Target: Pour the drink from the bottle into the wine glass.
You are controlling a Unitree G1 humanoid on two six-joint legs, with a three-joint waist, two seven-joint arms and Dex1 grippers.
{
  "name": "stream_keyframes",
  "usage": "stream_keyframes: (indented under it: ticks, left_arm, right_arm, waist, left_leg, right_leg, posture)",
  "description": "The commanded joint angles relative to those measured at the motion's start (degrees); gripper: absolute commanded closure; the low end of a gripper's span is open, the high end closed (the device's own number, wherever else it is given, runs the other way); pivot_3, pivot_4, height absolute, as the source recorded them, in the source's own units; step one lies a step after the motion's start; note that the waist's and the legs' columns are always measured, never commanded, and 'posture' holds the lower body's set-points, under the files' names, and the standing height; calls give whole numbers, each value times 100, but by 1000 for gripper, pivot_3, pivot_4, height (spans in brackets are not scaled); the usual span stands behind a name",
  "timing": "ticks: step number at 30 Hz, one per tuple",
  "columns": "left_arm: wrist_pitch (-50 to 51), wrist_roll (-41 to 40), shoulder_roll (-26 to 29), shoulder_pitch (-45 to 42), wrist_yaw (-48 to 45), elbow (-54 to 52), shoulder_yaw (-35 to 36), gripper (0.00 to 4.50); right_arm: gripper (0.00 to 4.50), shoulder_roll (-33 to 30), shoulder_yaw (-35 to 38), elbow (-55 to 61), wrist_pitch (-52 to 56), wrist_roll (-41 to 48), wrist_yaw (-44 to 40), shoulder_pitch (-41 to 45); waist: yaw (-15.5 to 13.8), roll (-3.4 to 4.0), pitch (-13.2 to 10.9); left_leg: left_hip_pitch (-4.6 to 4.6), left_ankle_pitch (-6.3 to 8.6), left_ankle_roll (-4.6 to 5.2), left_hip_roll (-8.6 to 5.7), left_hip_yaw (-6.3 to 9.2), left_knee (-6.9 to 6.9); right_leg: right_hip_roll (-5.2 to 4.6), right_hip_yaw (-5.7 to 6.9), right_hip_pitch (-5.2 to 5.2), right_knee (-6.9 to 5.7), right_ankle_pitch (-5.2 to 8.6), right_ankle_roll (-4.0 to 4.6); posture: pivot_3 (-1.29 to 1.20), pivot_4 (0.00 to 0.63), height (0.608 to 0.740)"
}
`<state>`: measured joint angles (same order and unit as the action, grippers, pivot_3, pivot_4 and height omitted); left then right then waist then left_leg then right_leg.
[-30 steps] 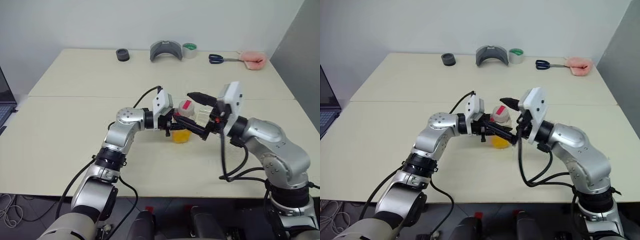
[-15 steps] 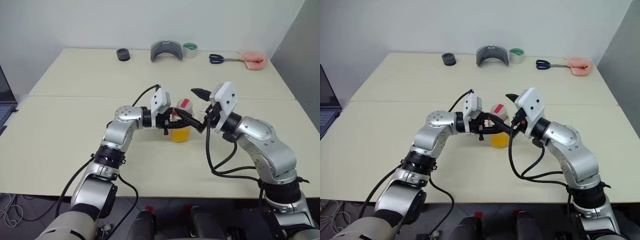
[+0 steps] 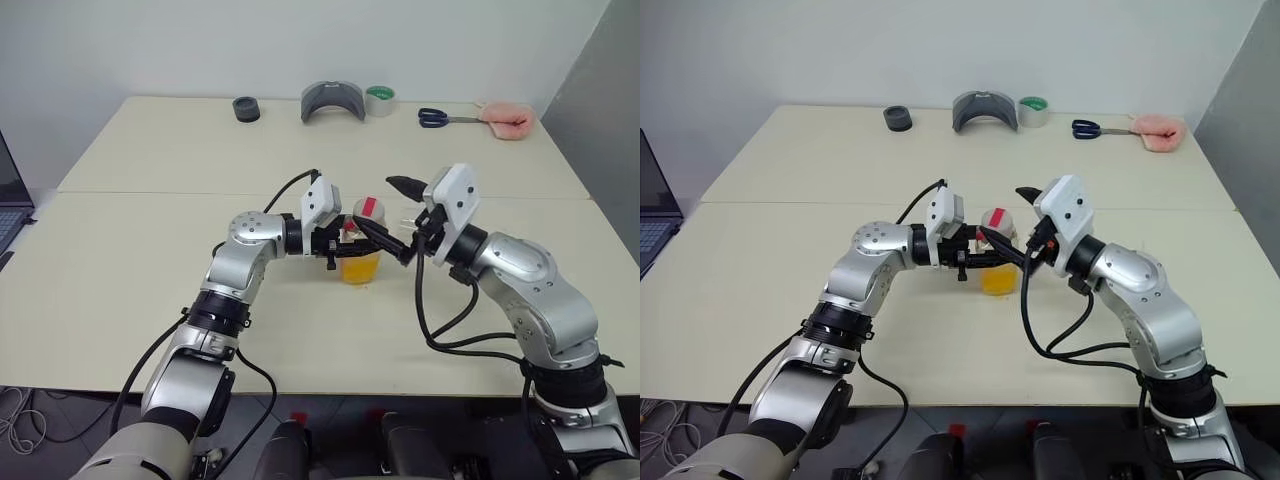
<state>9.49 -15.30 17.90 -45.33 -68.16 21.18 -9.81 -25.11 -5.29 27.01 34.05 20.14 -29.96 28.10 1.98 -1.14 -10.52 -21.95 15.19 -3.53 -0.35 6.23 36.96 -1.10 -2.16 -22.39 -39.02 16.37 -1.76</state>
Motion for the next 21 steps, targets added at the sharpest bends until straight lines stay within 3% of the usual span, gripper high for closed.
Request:
stream_keyframes:
  ticks: [1,21]
  left_arm:
    - [-187,-58,70,-54,-61,-106,128,2766]
    - [-353,-49,90,-125,-51,109,136,2767]
  right_arm:
    - [167,-168,437,158,-26,10,82,-5]
    - [167,-355,342,981,603,930,-127,-41]
  waist:
    - [1,0,0]
    - [1,0,0]
  left_leg:
    - [0,0,0,0,0,0]
    - [0,0,1,1,0,0]
  right_leg:
    - [0,0,0,0,0,0]
    - [1,0,0,0,0,0]
  posture:
    - [0,150,740]
    - [0,150,740]
